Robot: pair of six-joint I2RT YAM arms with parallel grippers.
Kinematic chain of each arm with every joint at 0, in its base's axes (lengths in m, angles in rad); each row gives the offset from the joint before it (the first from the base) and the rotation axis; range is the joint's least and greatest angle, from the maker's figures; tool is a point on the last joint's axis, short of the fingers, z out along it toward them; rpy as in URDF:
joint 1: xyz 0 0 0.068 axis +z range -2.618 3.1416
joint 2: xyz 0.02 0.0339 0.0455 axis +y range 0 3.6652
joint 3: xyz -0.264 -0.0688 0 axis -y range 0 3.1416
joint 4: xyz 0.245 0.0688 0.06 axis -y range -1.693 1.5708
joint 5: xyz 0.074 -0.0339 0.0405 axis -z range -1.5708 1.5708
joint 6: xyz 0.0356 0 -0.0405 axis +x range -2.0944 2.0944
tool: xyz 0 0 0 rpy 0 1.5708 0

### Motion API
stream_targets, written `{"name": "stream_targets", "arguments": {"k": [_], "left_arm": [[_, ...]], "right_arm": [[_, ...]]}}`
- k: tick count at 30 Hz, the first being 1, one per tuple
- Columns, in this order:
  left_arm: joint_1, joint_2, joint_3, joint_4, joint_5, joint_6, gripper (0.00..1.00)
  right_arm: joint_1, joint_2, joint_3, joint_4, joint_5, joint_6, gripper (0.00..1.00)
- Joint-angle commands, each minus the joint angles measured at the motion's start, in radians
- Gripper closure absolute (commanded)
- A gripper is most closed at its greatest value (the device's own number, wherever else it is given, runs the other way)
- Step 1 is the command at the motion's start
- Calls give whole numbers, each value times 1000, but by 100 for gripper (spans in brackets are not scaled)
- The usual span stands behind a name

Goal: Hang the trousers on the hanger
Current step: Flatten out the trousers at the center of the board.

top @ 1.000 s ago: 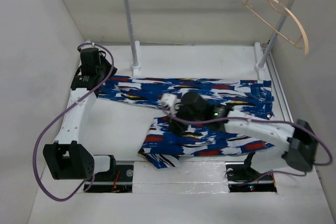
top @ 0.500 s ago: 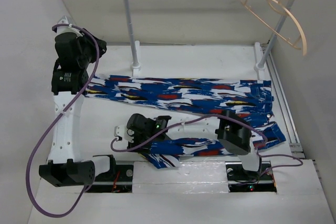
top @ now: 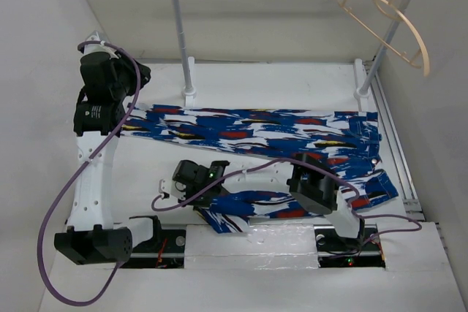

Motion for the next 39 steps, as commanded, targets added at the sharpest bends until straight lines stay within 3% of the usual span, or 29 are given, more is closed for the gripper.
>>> {"name": "stream_targets", "arguments": {"k": [1,6,8,12,15,16,20,21,23,24,27,28,31,32,33,36,37,39], "left_arm": [[1,-22,-15,25,-3,19,67],[-8,16,4,2,-10,49,67],[-75,39,52,-41,-78,95,67],[-76,120,142,-76,-127,126,67],[-76,154,181,-84,-116,143,67],[-76,162,166,-87,-98,152,67],[-100,160,61,-66,-107,163,66],[-100,162,35,-63,-115,165,66],[-149,166,-40,-51,-133,169,66],[-175,165,-55,-40,-185,175,66],[-301,180,1,-38,-312,223,66],[-324,185,80,-40,-311,234,66],[-435,200,135,-47,-288,286,65],[-459,214,130,-110,-281,272,65],[-508,240,110,-141,-242,257,67],[-625,187,-141,-89,-203,150,76],[-625,159,-279,-60,-166,110,76],[-625,84,-400,11,-129,-13,72]], "right_arm": [[-38,-101,62,-2,20,-7,100],[-120,-473,-47,108,49,57,100],[-180,-659,-111,143,86,85,100],[-286,-917,-359,237,127,133,100],[-334,-1146,-631,288,100,172,100],[-343,-1233,-812,257,10,206,100],[-306,-1269,-1005,225,-37,277,98],[-294,-1270,-1026,202,-26,298,90],[-285,-1272,-1046,158,-35,306,63],[-285,-1266,-1029,126,-31,294,45],[-312,-1229,-916,-13,-23,239,34],[-322,-1223,-883,-36,-24,223,34],[-366,-1211,-758,-86,17,205,39],[-378,-1211,-735,-94,25,203,44],[-406,-1206,-712,-97,28,200,59],[-469,-1203,-644,-102,48,225,100],[-484,-1211,-632,-93,48,232,100],[-525,-1221,-638,-68,49,235,98]]}}
